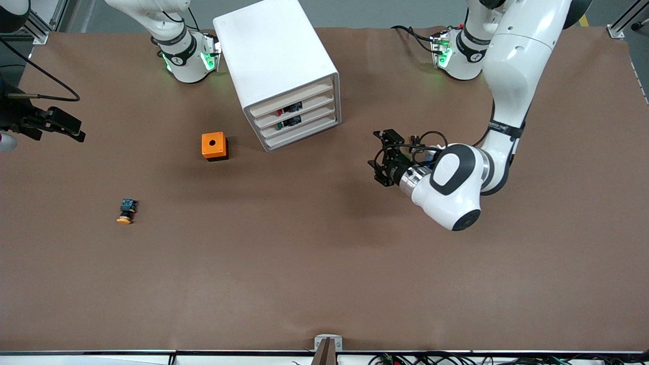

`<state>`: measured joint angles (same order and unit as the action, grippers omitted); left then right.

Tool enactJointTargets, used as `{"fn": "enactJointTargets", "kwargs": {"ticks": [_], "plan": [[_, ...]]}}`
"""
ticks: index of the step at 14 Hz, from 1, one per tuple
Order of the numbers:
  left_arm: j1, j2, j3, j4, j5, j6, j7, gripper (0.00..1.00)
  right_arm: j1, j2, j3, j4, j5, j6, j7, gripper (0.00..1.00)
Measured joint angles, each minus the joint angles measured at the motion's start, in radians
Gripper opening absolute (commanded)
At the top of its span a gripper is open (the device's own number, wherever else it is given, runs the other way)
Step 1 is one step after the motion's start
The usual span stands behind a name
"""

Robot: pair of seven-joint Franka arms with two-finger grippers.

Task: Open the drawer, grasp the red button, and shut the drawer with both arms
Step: 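Reach the left gripper to the white cabinet's drawer front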

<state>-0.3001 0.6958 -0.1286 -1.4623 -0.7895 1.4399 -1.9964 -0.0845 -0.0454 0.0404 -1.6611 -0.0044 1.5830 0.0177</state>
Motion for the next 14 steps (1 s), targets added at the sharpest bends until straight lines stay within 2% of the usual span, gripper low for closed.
{"fn": "enactJointTargets", "kwargs": {"ticks": [4, 8, 9, 11, 14], "plan": [[-0.001, 0.044, -0.063, 0.001, -0.076, -0.004, -0.142, 1.00, 0.002, 0.000, 0.004, -0.004, 0.000, -0.010, 0.079, 1.00], [-0.021, 0.101, -0.110, 0.001, -0.096, -0.005, -0.190, 1.00, 0.018, 0.007, 0.013, -0.011, 0.003, -0.011, 0.193, 1.00], [-0.034, 0.114, -0.113, 0.001, -0.105, -0.005, -0.207, 0.94, 0.027, 0.010, 0.015, -0.012, 0.004, -0.012, 0.223, 1.00], [-0.052, 0.142, -0.114, 0.002, -0.134, -0.005, -0.232, 0.68, 0.042, 0.020, 0.017, -0.013, 0.007, -0.012, 0.258, 1.00], [-0.062, 0.168, -0.115, 0.002, -0.156, -0.006, -0.241, 0.48, 0.048, 0.034, 0.017, -0.013, 0.065, -0.019, 0.352, 1.00]]}}
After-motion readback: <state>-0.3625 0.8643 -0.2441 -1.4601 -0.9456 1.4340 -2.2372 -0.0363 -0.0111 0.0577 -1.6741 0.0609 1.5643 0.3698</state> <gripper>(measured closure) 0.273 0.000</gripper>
